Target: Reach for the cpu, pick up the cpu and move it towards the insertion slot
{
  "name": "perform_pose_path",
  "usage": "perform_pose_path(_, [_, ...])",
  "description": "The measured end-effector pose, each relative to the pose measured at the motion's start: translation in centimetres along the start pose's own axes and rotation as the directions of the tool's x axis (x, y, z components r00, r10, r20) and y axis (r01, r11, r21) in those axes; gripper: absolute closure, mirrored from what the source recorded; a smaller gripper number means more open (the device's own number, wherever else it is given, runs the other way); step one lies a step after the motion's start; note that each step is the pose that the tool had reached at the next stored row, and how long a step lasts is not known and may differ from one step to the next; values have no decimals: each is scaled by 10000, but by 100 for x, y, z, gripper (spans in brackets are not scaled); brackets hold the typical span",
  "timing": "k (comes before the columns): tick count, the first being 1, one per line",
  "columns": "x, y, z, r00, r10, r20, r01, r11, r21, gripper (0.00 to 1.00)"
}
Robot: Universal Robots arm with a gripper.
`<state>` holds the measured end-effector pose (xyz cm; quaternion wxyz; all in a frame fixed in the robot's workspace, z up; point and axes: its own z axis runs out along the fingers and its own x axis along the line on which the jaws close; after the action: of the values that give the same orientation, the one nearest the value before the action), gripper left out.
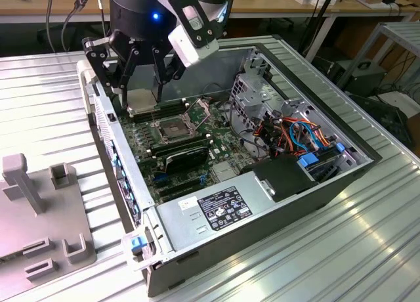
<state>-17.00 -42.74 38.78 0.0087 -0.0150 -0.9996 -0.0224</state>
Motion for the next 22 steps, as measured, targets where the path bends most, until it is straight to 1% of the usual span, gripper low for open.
perform_pose_path(14, [0,20,1,10000,2,1,-2,10000,0,45])
perform_pose_path(17, [1,49,3,10000,1,0,-1,10000,0,45])
perform_pose_path(20, [1,105,7,10000,1,-1,-1,10000,1,45])
perform_pose_path(22, [0,131,9,10000,1,0,-1,10000,1,45])
